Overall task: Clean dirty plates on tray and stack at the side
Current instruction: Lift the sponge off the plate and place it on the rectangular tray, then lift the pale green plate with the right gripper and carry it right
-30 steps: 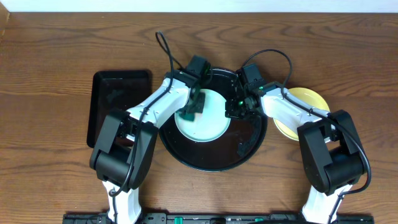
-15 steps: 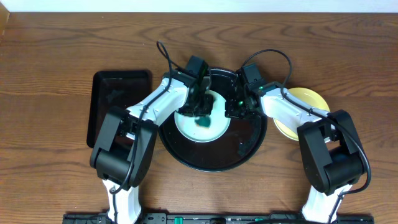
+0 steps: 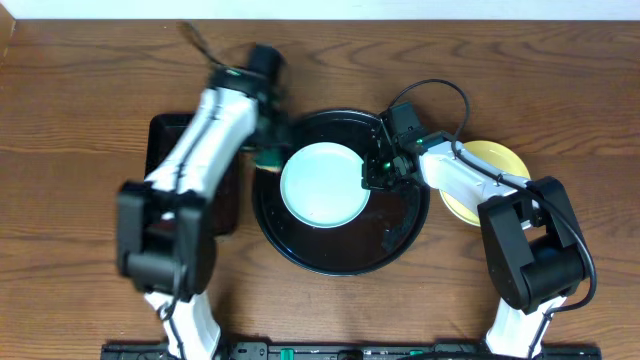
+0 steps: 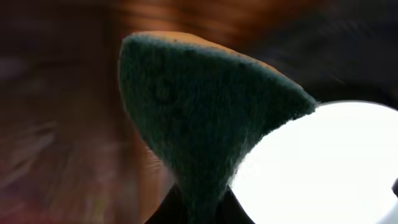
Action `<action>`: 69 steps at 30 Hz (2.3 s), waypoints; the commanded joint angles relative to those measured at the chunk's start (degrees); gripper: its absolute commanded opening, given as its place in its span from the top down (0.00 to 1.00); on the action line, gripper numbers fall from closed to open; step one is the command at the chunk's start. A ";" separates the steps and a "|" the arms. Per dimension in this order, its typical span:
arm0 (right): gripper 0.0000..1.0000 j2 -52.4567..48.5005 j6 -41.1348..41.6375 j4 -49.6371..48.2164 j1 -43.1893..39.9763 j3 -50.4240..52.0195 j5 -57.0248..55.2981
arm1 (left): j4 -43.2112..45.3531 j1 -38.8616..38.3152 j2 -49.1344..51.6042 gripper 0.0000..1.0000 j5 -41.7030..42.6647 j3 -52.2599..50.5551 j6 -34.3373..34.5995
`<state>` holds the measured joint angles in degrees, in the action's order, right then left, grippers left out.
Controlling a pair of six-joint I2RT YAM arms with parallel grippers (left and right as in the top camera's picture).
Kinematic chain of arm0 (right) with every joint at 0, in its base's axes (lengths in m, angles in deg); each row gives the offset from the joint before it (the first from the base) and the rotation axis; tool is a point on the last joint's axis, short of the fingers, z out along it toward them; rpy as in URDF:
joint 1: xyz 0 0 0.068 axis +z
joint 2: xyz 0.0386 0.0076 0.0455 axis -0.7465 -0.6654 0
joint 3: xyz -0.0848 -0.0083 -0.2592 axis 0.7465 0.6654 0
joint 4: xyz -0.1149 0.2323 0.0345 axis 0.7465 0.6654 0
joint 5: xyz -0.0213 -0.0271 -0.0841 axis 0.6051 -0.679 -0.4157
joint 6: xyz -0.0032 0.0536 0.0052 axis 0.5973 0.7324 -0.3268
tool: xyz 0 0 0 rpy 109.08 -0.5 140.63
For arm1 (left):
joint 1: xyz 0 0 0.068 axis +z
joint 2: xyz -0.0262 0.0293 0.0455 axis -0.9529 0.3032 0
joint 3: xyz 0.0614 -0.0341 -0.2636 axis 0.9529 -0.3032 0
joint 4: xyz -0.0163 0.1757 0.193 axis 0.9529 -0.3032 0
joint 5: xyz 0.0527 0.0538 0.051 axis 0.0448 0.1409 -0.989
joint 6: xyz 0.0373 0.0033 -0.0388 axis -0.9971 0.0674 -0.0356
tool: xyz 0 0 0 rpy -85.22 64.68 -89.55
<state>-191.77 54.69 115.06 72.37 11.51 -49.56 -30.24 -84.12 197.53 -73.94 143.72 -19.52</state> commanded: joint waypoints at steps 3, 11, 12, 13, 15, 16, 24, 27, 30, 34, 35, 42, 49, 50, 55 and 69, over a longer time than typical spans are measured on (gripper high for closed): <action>0.99 -2.21 -1.68 0.74 0.81 0.63 -0.20 | -7.23 5.60 -7.54 0.93 -3.02 2.08 -5.14; 0.99 5.38 -4.59 5.64 0.79 -1.73 -3.19 | -9.97 11.85 -7.63 0.92 -3.06 0.15 -8.41; 0.99 6.62 -4.61 6.43 0.79 -1.95 -4.31 | -9.99 12.41 -7.63 0.93 -3.06 -0.04 -8.41; 0.99 8.22 -5.01 7.41 0.79 -2.23 -5.64 | -10.01 12.92 -7.63 0.93 -3.06 -0.24 -8.41; 0.99 11.50 -5.60 9.22 0.79 -2.69 -8.72 | -10.01 13.75 -7.61 0.92 -3.10 -0.96 -8.46; 0.99 13.25 -5.64 10.01 0.79 -2.73 -10.25 | -9.66 14.08 -7.58 0.93 -3.34 -1.64 -8.92; 0.99 23.74 -6.56 14.14 0.57 -2.73 -13.99 | 3.69 14.67 -7.56 0.93 -10.88 -13.35 -9.49; 0.99 25.83 -7.37 15.69 0.37 -2.73 -14.27 | 8.31 14.67 -7.56 0.83 -12.11 -16.96 -9.46; 0.99 27.80 -7.41 17.70 -0.42 -2.73 -16.26 | 11.02 14.67 -7.56 0.65 -12.11 -19.08 -9.44; 0.99 30.84 -7.82 19.06 -2.49 -2.75 -16.55 | 11.72 14.64 -7.56 0.37 -12.04 -19.87 -9.42; 0.99 31.67 -8.09 19.26 -3.08 -2.75 -16.52 | 11.72 14.64 -7.56 0.34 -12.04 -19.87 -9.42; 0.99 37.70 -8.66 23.37 -8.76 -2.75 -23.28 | 11.74 14.64 -7.56 0.25 -12.04 -19.87 -9.44; 0.99 38.80 -8.59 31.08 -14.34 -2.73 -34.45 | 11.74 14.64 -7.56 0.25 -12.04 -19.87 -9.44; 0.99 38.80 -8.59 32.09 -15.13 -2.71 -36.15 | 11.74 14.64 -7.56 0.25 -12.04 -19.87 -9.44; 0.99 38.77 -6.23 35.85 -17.94 -2.67 -47.06 | 11.74 14.64 -7.56 0.25 -12.04 -19.87 -9.44; 0.99 34.69 -2.54 40.48 -19.39 -2.45 -62.05 | 11.74 14.64 -7.56 0.24 -12.04 -19.87 -9.44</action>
<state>-155.31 49.29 155.10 53.28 9.55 -105.43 -18.42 -69.72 189.53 -85.31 124.36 -29.03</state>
